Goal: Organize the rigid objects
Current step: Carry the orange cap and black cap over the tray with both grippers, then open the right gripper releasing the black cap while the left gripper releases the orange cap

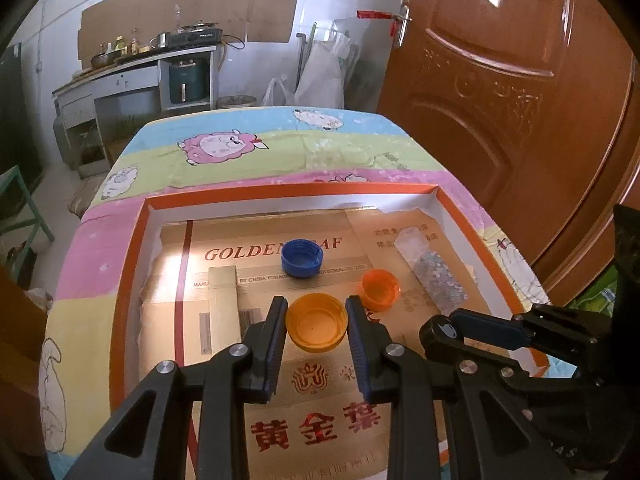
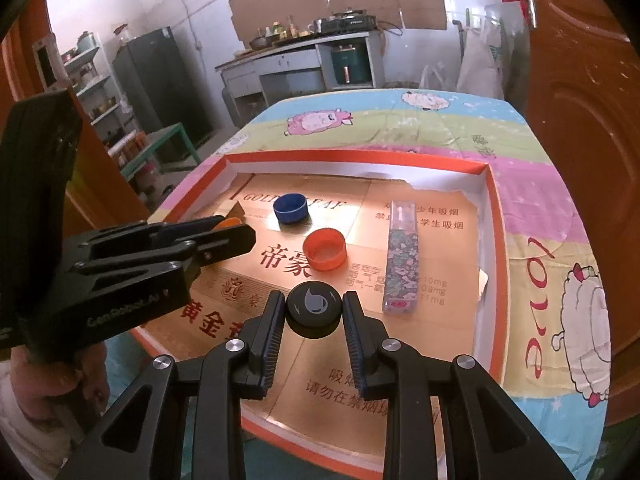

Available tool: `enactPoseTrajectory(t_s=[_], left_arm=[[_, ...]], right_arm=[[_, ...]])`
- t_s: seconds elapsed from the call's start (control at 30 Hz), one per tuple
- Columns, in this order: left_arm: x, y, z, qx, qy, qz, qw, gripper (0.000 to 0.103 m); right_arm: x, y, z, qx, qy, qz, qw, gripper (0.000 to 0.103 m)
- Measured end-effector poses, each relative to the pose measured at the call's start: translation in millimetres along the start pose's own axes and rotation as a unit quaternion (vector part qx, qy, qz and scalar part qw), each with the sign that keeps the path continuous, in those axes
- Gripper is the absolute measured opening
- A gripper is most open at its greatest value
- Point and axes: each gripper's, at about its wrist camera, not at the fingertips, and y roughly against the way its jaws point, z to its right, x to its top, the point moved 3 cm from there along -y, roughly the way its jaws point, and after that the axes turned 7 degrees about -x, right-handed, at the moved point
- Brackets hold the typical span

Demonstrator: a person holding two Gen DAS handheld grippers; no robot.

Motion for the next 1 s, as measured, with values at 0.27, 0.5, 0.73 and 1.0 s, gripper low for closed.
enactPoseTrajectory(t_s=[0.27, 0.5, 0.73, 1.0], left_arm=[[2, -15, -5, 0.015, -0.003, -0.016, 0.9997, 0.030], [1, -24, -6, 0.017, -0.007, -0.025, 0.9995, 0.030], [-2, -27, -9, 0.016, -0.005, -0.029, 0.9994, 0.030], [-3, -29, -11, 0.009, -0.001, -0.027, 0.9996, 0.030]], right_arm=[[0, -11, -1, -0.019, 0.021, -0.006, 1.000, 0.030], [0, -16, -2, -0.030, 0.032, -0.010, 0.999, 0.030], [-2, -20, -3, -0.034, 0.037, -0.016, 0.999, 0.030], [-3, -24, -2, -0.042, 0.038, -0.023, 0.998, 0.031]])
